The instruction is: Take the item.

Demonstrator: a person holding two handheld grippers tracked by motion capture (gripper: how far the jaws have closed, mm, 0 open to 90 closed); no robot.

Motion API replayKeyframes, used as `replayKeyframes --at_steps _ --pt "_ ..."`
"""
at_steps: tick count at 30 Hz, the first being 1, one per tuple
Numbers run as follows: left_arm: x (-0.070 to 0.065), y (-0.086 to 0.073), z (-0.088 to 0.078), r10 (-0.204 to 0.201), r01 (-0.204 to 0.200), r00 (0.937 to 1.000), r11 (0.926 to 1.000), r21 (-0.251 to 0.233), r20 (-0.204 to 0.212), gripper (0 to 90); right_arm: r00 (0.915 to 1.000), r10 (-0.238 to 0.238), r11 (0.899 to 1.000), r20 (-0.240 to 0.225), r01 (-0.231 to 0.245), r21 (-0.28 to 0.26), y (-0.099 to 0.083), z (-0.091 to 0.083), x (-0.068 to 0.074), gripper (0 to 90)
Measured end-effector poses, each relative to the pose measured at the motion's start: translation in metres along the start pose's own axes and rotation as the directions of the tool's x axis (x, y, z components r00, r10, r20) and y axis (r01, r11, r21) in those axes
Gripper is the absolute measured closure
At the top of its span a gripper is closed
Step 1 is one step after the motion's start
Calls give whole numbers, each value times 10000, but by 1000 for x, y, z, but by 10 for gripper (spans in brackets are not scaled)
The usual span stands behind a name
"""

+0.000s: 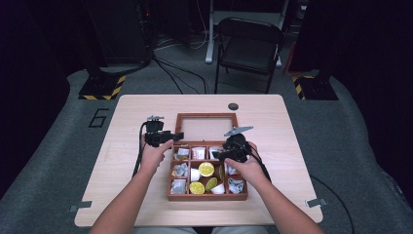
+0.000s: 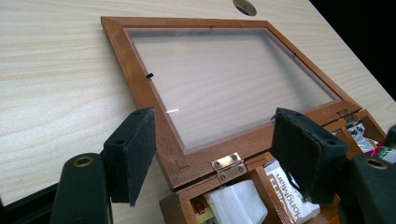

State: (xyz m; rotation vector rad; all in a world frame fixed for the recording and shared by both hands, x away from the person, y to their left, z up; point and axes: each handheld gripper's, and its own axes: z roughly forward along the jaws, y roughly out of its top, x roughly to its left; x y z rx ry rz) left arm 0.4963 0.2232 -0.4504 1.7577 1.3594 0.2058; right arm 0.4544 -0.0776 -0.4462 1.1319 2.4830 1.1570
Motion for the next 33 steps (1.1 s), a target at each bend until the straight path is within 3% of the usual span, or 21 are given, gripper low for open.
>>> replayKeyframes --at_steps 6,9,16,26,30,33 --pt "-1 0 -1 -33 33 10000 10000 3 12 308 9998 -88 9999 -156 87 -52 -9 -2 15 382" --pt "-1 0 -1 13 -13 10000 10000 34 -4 308 9992 -384 9993 -140 384 -7 -14 -1 23 366" --pt "-3 0 -2 22 -22 10000 10000 28 -32 307 9979 -371 9992 -526 379 130 -23 -2 41 345" --pt "-4 0 -3 35 -35 10000 10000 -42 31 306 9982 -418 9969 -429 446 654 -33 13 50 348" --pt "-1 0 -5 22 -22 10000 10000 8 78 305 9975 -645 9951 -282 664 736 -33 18 52 355" --pt "0 -1 -5 2 -2 10000 10000 9 15 304 9983 -477 9948 -321 504 883 -33 23 53 355"
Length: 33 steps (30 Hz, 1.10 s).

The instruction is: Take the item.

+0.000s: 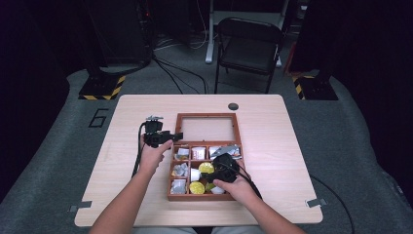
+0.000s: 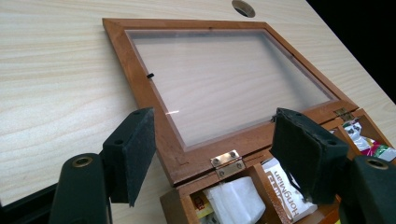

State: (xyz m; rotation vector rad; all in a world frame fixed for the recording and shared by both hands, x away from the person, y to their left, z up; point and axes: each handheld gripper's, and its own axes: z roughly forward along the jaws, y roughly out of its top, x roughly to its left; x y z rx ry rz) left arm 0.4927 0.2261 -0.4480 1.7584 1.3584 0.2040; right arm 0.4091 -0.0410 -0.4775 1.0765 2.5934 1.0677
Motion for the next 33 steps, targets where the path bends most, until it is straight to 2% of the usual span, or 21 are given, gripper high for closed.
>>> replayKeyframes --at_steps 10,17,33 --pt "3 -1 -1 -2 2 9999 10000 -8 -105 304 9999 28 9998 107 -30 194 1 9 1 344" --pt "3 -1 -1 -38 38 9999 10000 -47 -104 304 9995 -134 9982 291 117 585 4 14 3 350" --pt "5 -1 -3 -90 89 9998 9999 -91 -160 305 9999 -61 9977 105 54 678 5 15 1 375"
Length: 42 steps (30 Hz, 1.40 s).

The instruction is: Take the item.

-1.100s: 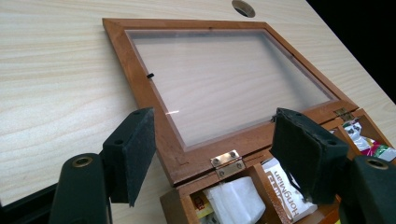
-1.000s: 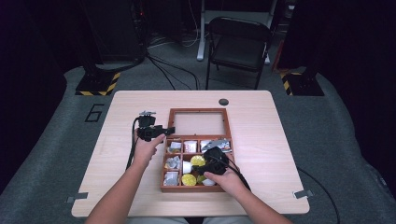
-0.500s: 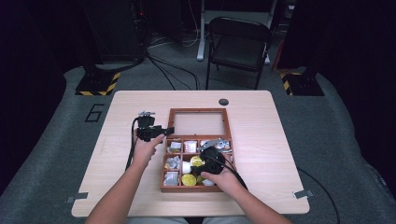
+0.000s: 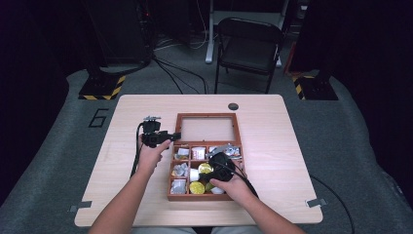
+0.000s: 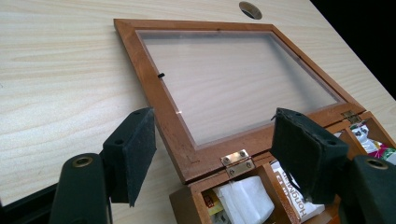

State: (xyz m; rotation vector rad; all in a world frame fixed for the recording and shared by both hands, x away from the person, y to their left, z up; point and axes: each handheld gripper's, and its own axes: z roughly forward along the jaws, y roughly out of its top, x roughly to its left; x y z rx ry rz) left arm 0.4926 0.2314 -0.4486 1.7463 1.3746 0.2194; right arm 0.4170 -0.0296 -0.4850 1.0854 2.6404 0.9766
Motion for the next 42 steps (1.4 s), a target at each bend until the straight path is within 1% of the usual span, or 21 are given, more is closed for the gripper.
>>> replayKeyframes --at_steps 6,7,13,14,15,17,18,19,21,23,26,28,29,31,32,34,35,38,40,41,42 --pt "0 0 0 -17 17 10000 10000 16 -14 306 9999 36 9999 -113 -37 -129 1 -4 0 375" --pt "1 0 0 -19 19 10000 10000 19 -18 305 9998 -61 9999 -170 58 -157 1 -5 -1 376" --pt "1 1 0 -59 59 10000 10000 4 -54 307 9998 -134 9998 -178 130 -181 6 -14 -1 376" --pt "1 1 0 -46 46 10000 10000 -12 -58 307 9998 56 9999 -188 -59 -134 8 -16 1 376" --pt "1 1 0 -40 40 10000 10000 -3 -54 307 9996 -159 9998 -222 156 -149 9 -18 0 376" --pt "0 2 0 -31 31 10000 10000 -15 -61 310 9994 -199 9993 -277 190 -317 10 -21 1 375" --pt "-1 2 0 -11 11 10000 10000 -9 -61 310 9994 -101 9992 -334 87 -394 11 -23 2 376" --pt "-1 2 0 -1 1 10000 10000 -19 -60 311 9992 -113 9994 -382 100 -328 12 -26 2 375" --pt "-2 3 0 -20 20 10000 10000 -6 -63 311 9991 -281 9988 -331 267 -411 15 -29 4 376" --pt "-3 4 -1 16 -16 10000 10000 -21 -61 311 9989 -290 9987 -364 274 -439 17 -32 6 376" --pt "-3 4 -1 33 -33 10000 10000 -61 -68 311 9991 -332 9985 -248 320 -444 18 -36 8 376" --pt "-2 4 -2 37 -38 10000 10000 -51 -75 312 9986 -458 9976 -254 444 -531 19 -40 7 376" --pt "-2 4 -2 -11 11 9999 10000 -49 -101 312 9989 -410 9978 -244 396 -536 20 -42 7 376" --pt "-1 4 -2 -18 17 10000 10000 -47 -97 312 9989 -395 9975 -238 380 -603 22 -45 7 376" --pt "-1 5 -2 -17 17 9999 10000 -45 -102 312 9984 -524 9970 -207 511 -588 22 -47 6 376" --pt "-1 5 -2 -20 19 9999 10000 -46 -119 313 9987 -487 9967 -161 475 -656 23 -50 4 376" --pt "-1 5 -1 -18 17 9999 10000 -34 -116 313 9992 -367 9974 -156 357 -629 23 -52 4 376" --pt "-2 5 -1 32 -33 9999 10000 -17 -114 313 9994 -306 9969 -131 296 -731 23 -56 -4 376" --pt "-2 5 -1 13 -13 9999 10000 7 -105 313 9998 -190 9968 -85 183 -776 22 -59 -8 376" --pt "-2 5 -1 21 -21 9999 10000 0 -103 313 10000 -39 9966 -42 35 -817 22 -61 -10 376" --pt "-2 5 -1 60 -60 9999 10000 -29 -116 313 9999 -103 9966 17 104 -812 22 -64 -13 376"
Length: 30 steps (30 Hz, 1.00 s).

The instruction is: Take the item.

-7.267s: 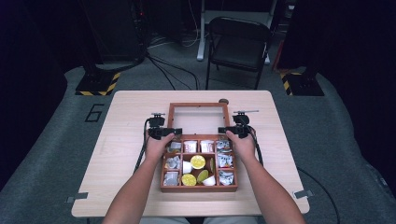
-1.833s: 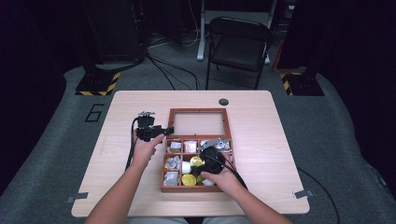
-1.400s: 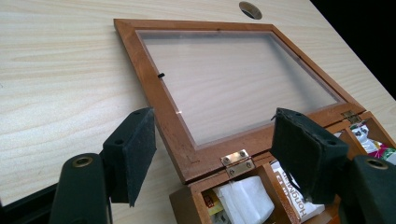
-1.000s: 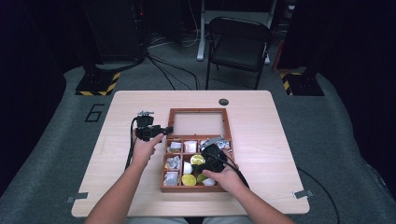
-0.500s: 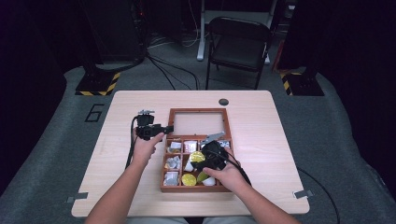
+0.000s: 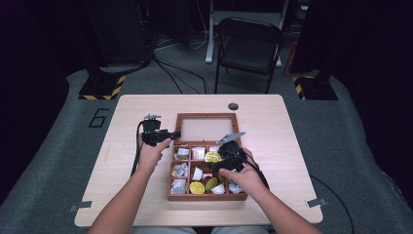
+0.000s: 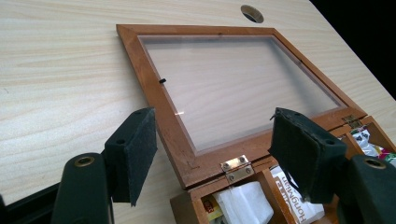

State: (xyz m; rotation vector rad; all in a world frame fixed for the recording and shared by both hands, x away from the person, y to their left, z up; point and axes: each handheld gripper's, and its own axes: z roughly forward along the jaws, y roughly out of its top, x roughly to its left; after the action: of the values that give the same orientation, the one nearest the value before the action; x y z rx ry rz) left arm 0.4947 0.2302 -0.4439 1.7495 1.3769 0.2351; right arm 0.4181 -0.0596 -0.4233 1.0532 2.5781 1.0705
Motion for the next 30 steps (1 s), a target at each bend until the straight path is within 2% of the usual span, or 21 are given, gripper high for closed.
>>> replayKeyframes --at_steps 6,9,11,12,16,24,25,26,30 --pt "1 0 0 -123 123 9999 9999 -1 -49 316 9994 236 9996 239 -233 -137 1 -12 -12 376" --pt "1 0 -1 -97 98 9999 9999 24 -48 317 9982 394 9990 441 -385 -225 1 -19 -22 376" --pt "2 1 -1 -88 88 9999 10000 -4 -68 318 9977 497 9985 453 -487 -241 1 -21 -23 376" --pt "2 1 -1 -104 104 9999 9999 -3 -55 318 9981 407 9988 463 -394 -294 1 -23 -27 376" --pt "2 1 -1 -206 206 9998 9998 -7 -8 319 9963 560 9977 655 -534 -406 0 -27 -34 376" --pt "2 2 -2 -119 119 9999 9999 -37 -41 319 9906 984 9945 947 -944 -458 -4 -32 -48 376" --pt "3 2 -2 -115 115 9999 9999 -27 -43 319 9910 905 9950 987 -858 -504 -5 -33 -51 376" --pt "3 2 -2 -113 112 9999 9999 -25 -46 319 9891 1043 9940 1042 -1002 -436 -5 -35 -53 376" --pt "3 2 -2 -160 159 9998 9999 -67 -80 319 9848 1155 9924 1295 -1090 -567 -8 -40 -63 376"
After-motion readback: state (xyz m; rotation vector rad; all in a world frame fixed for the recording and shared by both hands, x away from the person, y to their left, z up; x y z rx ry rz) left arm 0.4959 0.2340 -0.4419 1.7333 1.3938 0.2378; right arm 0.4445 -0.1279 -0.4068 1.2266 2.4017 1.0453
